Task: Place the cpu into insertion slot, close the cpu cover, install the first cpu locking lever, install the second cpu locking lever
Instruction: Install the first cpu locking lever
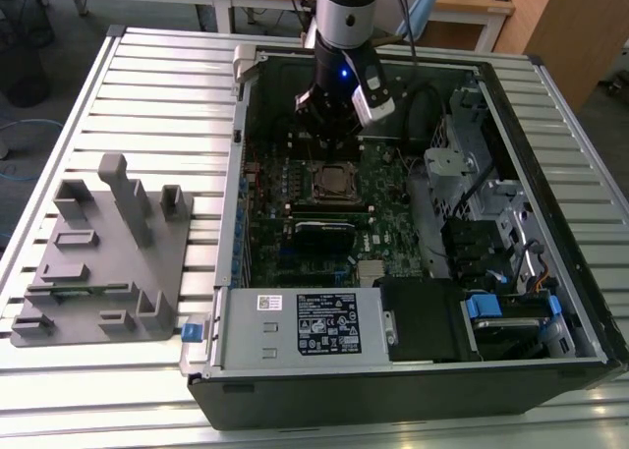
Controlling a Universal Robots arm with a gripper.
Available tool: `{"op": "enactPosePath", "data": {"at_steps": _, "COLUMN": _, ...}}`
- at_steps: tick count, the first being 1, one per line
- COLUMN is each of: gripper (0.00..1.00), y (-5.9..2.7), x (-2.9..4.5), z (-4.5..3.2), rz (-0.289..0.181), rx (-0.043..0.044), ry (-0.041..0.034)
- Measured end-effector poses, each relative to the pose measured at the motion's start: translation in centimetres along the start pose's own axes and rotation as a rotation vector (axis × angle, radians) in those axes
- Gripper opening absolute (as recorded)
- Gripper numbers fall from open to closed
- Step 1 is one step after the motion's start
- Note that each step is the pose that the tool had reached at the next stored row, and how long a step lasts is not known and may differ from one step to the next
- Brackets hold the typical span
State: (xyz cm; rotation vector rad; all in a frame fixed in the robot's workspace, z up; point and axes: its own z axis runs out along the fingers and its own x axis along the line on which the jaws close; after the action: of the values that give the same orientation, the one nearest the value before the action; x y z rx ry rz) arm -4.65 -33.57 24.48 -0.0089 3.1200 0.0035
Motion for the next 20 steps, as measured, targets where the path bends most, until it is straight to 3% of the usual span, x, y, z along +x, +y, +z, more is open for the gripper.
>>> {"op": "enactPosePath", "data": {"at_steps": 20, "gripper": 0.11, "y": 0.0, "x": 0.83, "z": -0.13, "rz": 0.0, "rx": 0.0001, "ry": -0.0047}}
